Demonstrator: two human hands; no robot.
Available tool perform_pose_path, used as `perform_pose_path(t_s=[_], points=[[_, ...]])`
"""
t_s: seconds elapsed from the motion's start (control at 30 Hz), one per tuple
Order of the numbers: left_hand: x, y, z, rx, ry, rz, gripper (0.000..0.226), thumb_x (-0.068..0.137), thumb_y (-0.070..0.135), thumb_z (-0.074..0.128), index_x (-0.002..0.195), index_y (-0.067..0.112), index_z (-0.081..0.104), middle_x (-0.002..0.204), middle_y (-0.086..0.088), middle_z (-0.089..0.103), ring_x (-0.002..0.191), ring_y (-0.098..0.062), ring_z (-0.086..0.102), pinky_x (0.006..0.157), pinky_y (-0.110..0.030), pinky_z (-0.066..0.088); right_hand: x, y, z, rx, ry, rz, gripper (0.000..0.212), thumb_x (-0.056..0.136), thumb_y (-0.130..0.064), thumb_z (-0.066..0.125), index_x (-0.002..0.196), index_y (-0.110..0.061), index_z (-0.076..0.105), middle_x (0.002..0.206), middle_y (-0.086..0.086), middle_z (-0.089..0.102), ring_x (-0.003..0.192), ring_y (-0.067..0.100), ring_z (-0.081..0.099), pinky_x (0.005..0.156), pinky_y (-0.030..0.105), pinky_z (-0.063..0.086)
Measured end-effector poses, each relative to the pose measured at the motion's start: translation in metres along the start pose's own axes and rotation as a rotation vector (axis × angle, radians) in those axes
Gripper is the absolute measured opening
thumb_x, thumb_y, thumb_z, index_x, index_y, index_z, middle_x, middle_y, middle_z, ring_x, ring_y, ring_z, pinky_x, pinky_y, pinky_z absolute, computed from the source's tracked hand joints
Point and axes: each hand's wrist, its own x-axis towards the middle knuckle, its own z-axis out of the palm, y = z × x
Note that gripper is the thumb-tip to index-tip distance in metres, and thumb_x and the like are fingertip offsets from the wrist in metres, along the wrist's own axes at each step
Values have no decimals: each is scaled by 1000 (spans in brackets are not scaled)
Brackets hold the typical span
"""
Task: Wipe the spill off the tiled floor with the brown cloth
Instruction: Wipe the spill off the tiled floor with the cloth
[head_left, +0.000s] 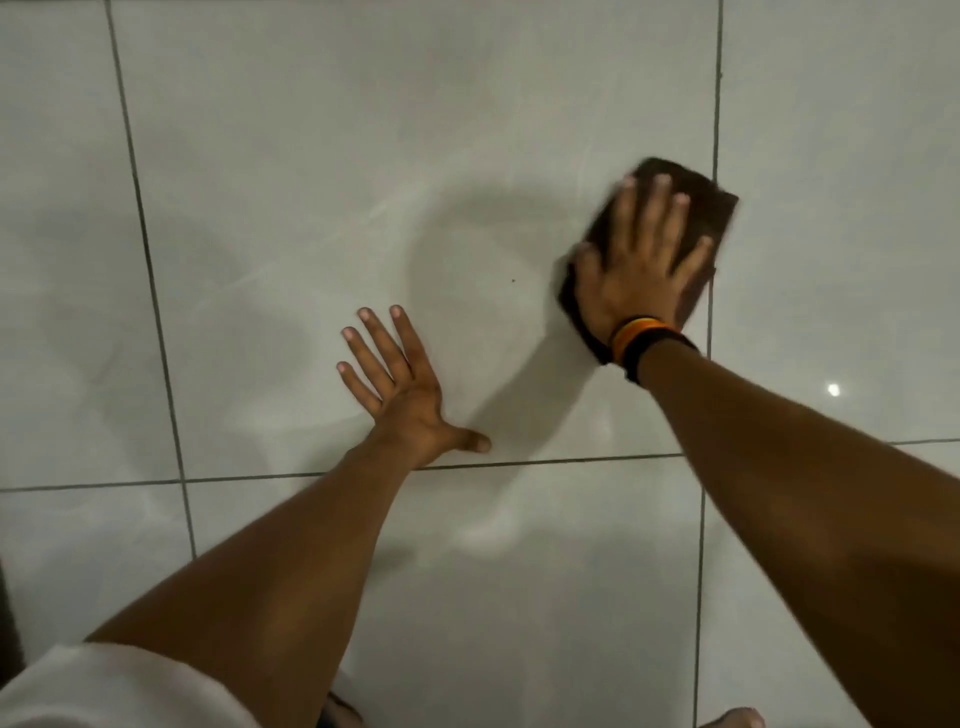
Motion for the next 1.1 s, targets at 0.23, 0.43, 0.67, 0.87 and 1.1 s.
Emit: perform_pose_path(t_s=[0.23,0.43,0.67,0.87,1.1], points=[[-2,2,-2,18,11,-2,188,43,73,94,154,9,-43,154,-28,-55,144,-51,-50,113,-66,-30,-123,20,26,-97,-183,-538,69,98,-52,37,161,-36,12,171,0,8,158,27,8,119,66,14],[0,1,-1,5,21,0,189,41,74,94,153,11,-45,155,-27,-55,145,-50,-49,113,-64,-31,-37,60,-8,-23,-124,-62,73,99,-57,29,162,-31,2,172,5,-3,158,31,-2,120,69,3],[-1,0,0,-17,44,19,188,42,72,95,155,10,-42,155,-28,-55,144,-50,-49,115,-67,-28,-78,-62,26,-56,-127,-478,65,102,-47,23,162,-28,11,172,5,5,158,31,3,120,68,6],[1,-4,2,-4,44,37,186,46,69,95,153,11,-44,154,-26,-57,143,-50,-51,114,-66,-29,-90,26,11,-122,-182,-474,61,103,-46,28,161,-35,13,171,0,9,158,27,10,121,64,13],[12,-11,12,18,87,35,188,41,73,93,152,10,-46,154,-29,-54,144,-53,-48,116,-70,-26,16,-111,7,3,2,-223,64,100,-44,25,162,-30,11,172,3,4,158,29,3,121,65,2]])
